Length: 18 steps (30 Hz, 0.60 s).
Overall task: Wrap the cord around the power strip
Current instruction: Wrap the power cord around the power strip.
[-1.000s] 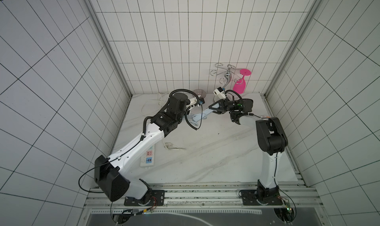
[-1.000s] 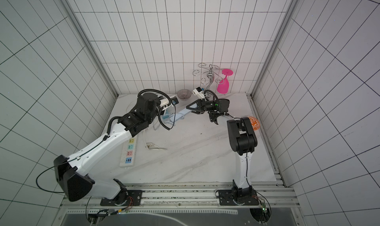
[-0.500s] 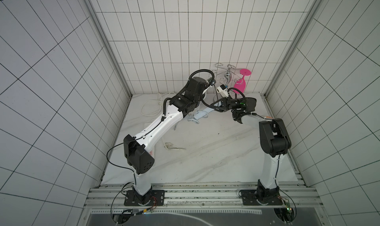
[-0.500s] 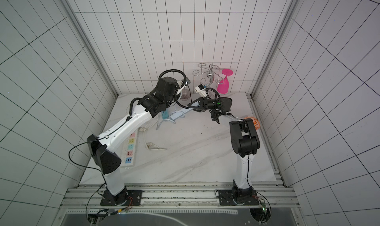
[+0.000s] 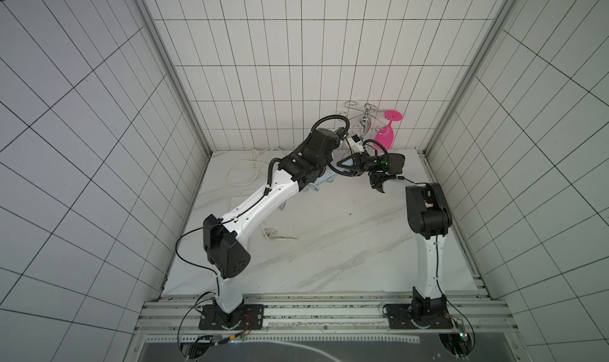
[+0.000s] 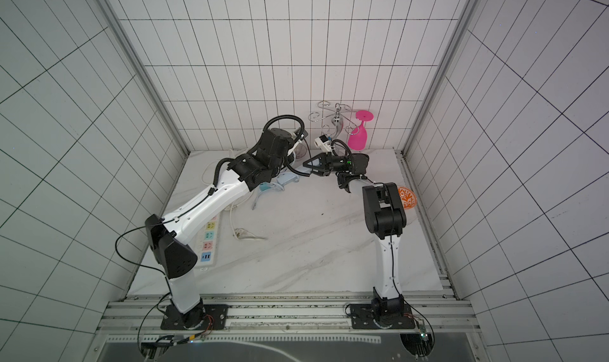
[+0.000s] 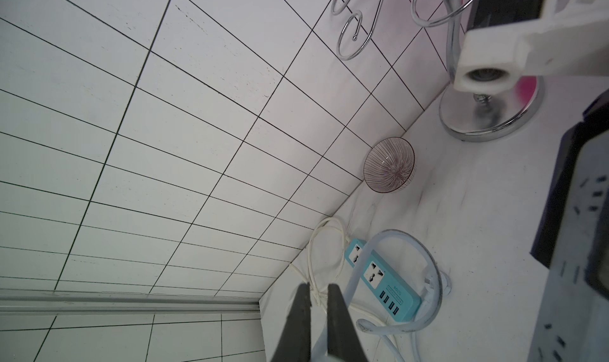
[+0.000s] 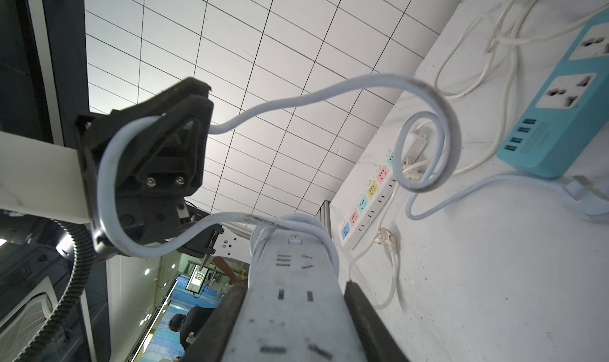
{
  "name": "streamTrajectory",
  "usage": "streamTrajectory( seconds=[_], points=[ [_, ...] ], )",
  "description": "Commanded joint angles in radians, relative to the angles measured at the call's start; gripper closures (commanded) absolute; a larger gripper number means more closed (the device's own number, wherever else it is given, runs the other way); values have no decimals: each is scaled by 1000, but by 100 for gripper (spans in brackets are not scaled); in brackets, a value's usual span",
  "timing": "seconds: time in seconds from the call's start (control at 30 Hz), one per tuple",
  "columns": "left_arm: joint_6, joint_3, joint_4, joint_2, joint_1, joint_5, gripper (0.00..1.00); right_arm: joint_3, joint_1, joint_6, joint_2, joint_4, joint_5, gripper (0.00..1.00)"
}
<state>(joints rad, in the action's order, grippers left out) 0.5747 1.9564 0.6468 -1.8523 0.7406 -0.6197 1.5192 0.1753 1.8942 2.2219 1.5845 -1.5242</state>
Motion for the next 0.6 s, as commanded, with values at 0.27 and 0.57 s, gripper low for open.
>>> streamTrajectory(
  seconds=[0.27,0.57],
  points=[
    [-22,4,-35,48,-9,47,100,66,-3,40,-143,275,-140,100],
    [-50,18,-33,95,-82,101,100,-10,1,-12,-340,276,-142,100]
  ],
)
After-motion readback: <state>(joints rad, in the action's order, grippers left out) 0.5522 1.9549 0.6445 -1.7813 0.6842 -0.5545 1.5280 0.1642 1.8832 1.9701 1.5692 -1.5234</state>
